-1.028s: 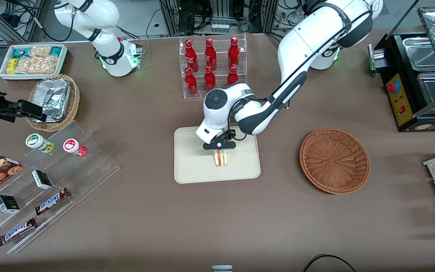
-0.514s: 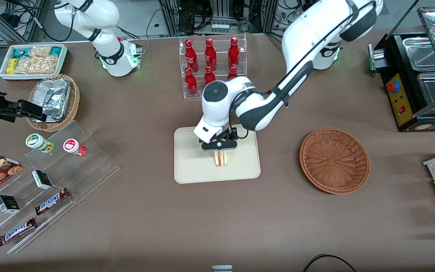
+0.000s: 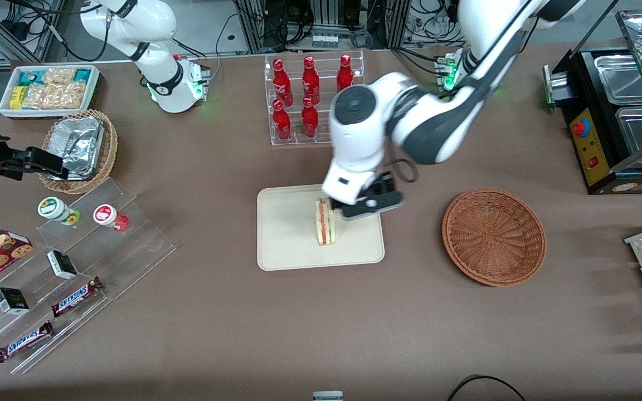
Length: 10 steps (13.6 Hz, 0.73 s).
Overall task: Place sandwich from basket to tray
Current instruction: 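Raise the left gripper away from the sandwich on the tray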
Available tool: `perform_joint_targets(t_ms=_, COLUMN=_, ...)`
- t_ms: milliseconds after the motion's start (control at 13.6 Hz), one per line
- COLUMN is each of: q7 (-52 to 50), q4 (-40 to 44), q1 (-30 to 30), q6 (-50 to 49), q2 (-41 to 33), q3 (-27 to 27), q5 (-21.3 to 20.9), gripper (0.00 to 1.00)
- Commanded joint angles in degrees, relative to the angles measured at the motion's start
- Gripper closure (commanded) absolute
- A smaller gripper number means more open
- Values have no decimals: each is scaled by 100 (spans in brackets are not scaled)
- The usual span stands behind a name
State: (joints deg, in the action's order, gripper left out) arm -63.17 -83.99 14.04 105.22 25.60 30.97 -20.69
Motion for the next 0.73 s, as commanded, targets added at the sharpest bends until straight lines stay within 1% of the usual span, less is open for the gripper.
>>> perform_joint_targets(t_ms=0, q7=654, q4=-205, q1=-462, q6=-422, q2=-703, q3=6, q5=494, gripper=0)
perform_joint_targets(t_ms=147, q7=1086, q4=-197, q1=-726, q6=-748, q2=-950, q3=6, q5=644, gripper=0)
perform_joint_targets(t_ms=294, q7=1498, q4=-223, q1=-1051, q6=-819, q2=-1144, q3=-3, q5=767, gripper=0)
perform_joint_targets(t_ms=440, q7=2095, q4=-258, q1=-1289, q6=-1073, q2=-1302, q3=-47, q5=978, gripper=0)
perform_joint_targets(t_ms=514, q7=2464, q4=-293, q1=-1299, q6=-1178, q2=-1425, q3=-238, q5=1048, gripper=0)
perform_joint_targets(t_ms=661, q7=3062, q4=-425, q1=-1264, q6=-1223, q2=-1732, q3=-757, q5=1495, gripper=0)
